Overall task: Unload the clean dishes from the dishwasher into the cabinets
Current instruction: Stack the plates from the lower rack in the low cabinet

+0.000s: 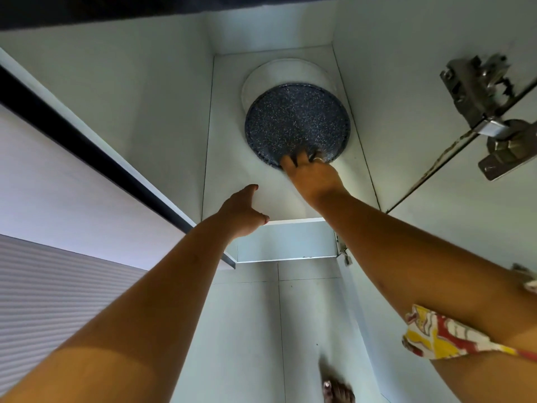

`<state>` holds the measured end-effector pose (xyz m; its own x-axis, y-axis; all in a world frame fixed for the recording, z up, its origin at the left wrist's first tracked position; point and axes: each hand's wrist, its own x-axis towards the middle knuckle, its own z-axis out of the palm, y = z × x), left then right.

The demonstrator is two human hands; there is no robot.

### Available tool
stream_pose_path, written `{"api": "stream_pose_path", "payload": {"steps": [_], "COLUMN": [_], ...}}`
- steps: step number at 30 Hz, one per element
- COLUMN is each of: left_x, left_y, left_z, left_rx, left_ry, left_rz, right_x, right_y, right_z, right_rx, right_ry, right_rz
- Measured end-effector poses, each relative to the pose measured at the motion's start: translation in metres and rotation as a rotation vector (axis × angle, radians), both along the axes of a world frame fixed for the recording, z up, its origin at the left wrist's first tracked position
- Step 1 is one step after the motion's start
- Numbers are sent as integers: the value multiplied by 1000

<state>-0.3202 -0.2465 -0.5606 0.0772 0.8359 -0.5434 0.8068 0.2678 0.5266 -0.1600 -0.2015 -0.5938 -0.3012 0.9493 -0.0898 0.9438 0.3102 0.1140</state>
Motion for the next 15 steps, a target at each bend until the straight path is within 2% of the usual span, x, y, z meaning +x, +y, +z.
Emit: {"api": "stream_pose_path", "payload": {"steps": [7, 11, 15], "left_x": [4, 5, 5], "left_y": [-5, -8, -18], "left_z": [1, 0, -3], "left_rx": [11, 3, 0], "left_ry": [91, 84, 38], "left_rz": [-87, -85, -65], "right_x": [0, 1, 0], "right_y": [24, 29, 23], "right_z": [3, 10, 17], "right_rx": [-180, -235, -182], "right_ry": [136, 104, 91], "right_rz": [-122, -149, -160]}}
